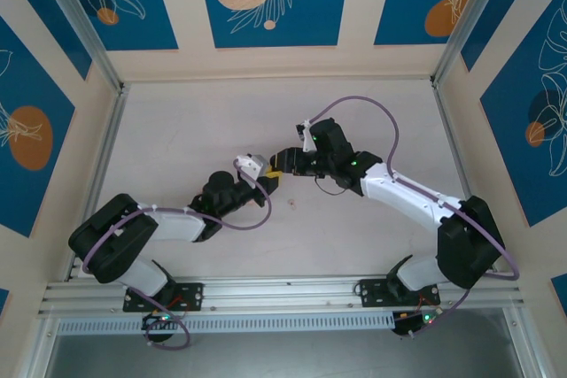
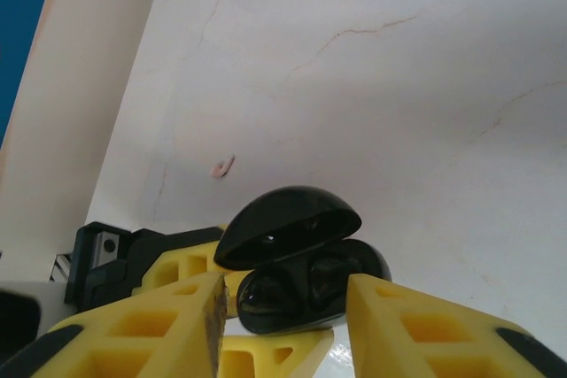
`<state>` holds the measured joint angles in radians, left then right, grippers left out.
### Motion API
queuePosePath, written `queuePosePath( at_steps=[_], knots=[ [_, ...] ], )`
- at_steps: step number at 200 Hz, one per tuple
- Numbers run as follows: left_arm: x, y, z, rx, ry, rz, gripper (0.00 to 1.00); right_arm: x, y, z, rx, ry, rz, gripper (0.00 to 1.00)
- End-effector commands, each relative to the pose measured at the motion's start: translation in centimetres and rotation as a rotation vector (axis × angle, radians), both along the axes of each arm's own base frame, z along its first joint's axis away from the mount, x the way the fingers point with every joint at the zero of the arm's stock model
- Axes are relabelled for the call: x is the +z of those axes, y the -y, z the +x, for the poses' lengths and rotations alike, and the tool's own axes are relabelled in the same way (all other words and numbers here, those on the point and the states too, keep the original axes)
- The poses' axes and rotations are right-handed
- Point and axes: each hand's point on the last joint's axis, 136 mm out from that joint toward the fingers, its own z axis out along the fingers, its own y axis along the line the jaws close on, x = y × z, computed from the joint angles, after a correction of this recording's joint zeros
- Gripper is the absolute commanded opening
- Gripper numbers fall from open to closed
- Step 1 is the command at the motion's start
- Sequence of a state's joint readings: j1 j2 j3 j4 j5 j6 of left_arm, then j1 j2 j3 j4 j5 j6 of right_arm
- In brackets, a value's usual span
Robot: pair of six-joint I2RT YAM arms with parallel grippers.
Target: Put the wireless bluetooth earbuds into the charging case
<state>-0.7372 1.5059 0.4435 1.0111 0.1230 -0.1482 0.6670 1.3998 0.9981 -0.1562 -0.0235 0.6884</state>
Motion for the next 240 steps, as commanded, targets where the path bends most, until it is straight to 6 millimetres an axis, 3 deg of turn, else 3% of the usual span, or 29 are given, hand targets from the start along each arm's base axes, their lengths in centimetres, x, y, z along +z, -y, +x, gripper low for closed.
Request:
queuePosePath(
  at_steps=[1, 49, 84, 137, 188, 240],
  knots=[
    [3.7, 0.8, -0.2, -0.035, 0.091, -0.067, 0.18, 2.0, 0.5, -0.9, 0.011, 0.039, 0.019, 0.43],
    [4.4, 1.8, -2.3, -0.169, 0.125, -0.078, 0.18, 5.5, 2.1, -1.8, 0.083, 0.117, 0.061, 0.50],
    [5.6, 2.7, -4.6, -0.311, 0.138, -0.104, 0.19, 6.3, 3.6, -1.9, 0.198, 0.051, 0.154, 0.55],
    [6.9, 3.3, -6.5, -0.420, 0.127, -0.112, 0.19, 7.0, 3.4, -2.6, 0.392, -0.018, 0.305, 0.60],
    [7.1, 3.6, -6.3, -0.425, 0.099, -0.106, 0.19, 7.8, 2.1, -3.9, 0.527, -0.044, 0.377, 0.57],
    [7.4, 3.4, -5.2, -0.370, 0.095, -0.108, 0.20, 7.5, 2.5, -5.6, 0.559, -0.074, 0.382, 0.49]
  ],
)
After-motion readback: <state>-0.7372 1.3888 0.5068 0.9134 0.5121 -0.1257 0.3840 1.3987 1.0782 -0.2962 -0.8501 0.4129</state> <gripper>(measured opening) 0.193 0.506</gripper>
